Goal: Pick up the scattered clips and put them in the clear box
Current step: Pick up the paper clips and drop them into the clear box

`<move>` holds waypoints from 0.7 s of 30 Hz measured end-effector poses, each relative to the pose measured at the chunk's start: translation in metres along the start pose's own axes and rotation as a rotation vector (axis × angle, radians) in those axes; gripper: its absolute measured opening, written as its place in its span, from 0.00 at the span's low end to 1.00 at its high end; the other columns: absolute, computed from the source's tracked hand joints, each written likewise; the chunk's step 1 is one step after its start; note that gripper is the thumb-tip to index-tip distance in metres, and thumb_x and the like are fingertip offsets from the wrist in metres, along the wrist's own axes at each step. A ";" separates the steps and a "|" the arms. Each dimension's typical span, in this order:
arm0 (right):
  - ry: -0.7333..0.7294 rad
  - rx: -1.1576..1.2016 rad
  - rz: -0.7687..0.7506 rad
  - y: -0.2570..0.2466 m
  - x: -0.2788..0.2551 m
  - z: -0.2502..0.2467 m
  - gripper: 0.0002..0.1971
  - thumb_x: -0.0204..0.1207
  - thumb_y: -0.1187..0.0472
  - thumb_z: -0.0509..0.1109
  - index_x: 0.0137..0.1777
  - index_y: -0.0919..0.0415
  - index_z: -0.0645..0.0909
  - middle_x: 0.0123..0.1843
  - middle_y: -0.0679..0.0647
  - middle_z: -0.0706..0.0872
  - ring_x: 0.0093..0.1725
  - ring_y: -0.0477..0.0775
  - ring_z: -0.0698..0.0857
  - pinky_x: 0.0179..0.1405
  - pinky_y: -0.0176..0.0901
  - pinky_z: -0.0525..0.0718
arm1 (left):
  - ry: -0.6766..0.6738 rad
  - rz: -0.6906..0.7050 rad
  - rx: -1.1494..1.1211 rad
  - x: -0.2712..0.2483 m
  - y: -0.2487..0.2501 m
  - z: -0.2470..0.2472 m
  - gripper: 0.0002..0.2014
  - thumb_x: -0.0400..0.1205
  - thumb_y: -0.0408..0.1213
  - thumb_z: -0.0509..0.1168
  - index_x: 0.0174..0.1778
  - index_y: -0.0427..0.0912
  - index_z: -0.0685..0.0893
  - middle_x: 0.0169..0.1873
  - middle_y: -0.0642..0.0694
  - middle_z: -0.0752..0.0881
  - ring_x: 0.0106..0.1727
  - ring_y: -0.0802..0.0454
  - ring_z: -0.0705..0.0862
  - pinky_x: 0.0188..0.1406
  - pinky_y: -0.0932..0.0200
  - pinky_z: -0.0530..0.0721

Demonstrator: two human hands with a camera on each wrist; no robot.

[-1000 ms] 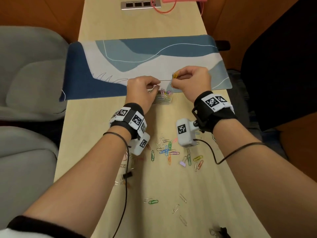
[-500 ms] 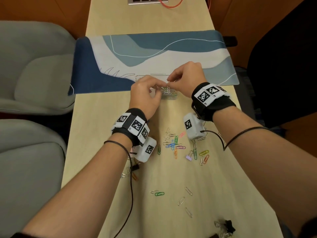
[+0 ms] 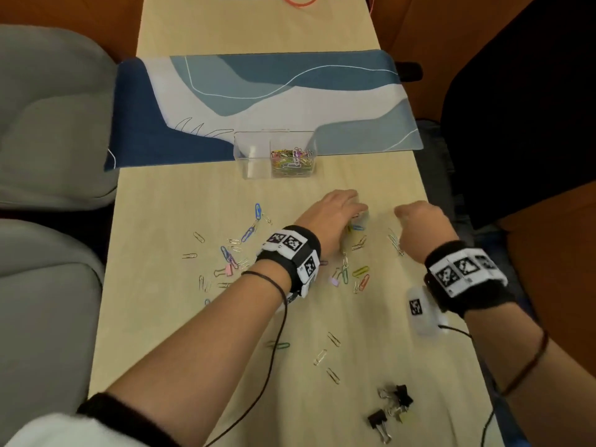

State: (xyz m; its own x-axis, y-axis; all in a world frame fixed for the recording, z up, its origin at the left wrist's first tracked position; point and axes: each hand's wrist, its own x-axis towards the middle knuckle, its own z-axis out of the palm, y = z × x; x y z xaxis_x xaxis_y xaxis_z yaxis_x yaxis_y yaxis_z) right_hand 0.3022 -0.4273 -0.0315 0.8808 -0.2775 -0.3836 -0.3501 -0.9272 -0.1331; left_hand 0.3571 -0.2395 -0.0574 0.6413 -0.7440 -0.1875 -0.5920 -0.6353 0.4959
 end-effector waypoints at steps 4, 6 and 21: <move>0.034 -0.037 -0.091 0.005 -0.033 0.025 0.29 0.71 0.75 0.62 0.74 0.62 0.72 0.73 0.61 0.72 0.66 0.65 0.75 0.63 0.52 0.80 | -0.146 0.078 0.210 0.010 0.011 0.001 0.35 0.74 0.23 0.66 0.79 0.41 0.68 0.82 0.41 0.61 0.81 0.41 0.60 0.78 0.49 0.64; 0.043 -0.024 -0.106 -0.001 -0.049 0.033 0.30 0.72 0.77 0.60 0.76 0.62 0.70 0.74 0.61 0.70 0.67 0.64 0.74 0.63 0.51 0.80 | -0.143 0.083 0.226 0.006 0.010 0.004 0.32 0.74 0.24 0.65 0.77 0.40 0.71 0.82 0.43 0.63 0.80 0.42 0.62 0.76 0.47 0.68; 0.044 -0.330 -0.297 -0.046 -0.078 0.055 0.25 0.77 0.66 0.58 0.76 0.64 0.66 0.73 0.62 0.70 0.66 0.62 0.70 0.67 0.50 0.72 | 0.026 -0.073 0.219 -0.047 0.007 0.025 0.10 0.83 0.32 0.64 0.53 0.37 0.90 0.51 0.39 0.83 0.53 0.40 0.81 0.51 0.48 0.82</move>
State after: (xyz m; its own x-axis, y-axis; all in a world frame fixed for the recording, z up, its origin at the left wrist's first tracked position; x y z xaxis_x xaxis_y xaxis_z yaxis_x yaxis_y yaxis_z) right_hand 0.2317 -0.3492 -0.0453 0.9431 0.0089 -0.3325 0.0341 -0.9970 0.0701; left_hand 0.3105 -0.2146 -0.0665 0.6972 -0.6906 -0.1925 -0.6336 -0.7191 0.2854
